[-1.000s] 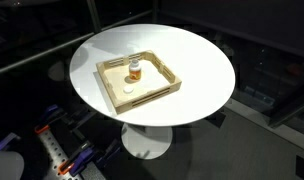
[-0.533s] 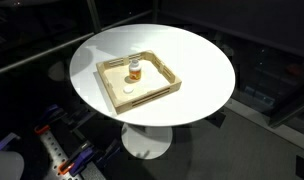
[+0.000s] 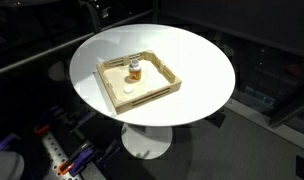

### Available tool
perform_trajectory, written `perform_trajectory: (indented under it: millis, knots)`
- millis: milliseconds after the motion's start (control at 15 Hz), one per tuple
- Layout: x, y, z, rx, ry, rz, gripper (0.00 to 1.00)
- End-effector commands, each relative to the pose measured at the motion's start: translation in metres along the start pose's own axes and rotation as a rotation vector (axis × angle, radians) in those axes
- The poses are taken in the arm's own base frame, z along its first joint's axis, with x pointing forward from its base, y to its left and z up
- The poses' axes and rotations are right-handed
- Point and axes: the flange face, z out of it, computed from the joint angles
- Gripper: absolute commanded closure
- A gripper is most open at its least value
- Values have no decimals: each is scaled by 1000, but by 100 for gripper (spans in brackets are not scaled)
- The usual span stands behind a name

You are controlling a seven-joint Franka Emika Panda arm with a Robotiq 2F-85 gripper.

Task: Cover the bottle with the lid

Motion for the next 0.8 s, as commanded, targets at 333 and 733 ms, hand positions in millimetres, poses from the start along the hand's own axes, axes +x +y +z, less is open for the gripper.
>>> perform_trajectory:
  millis: [333,733]
  knots:
    - [-11,52,90,151,-29,58,0]
    - [-10,69,114,144,-94,119,0]
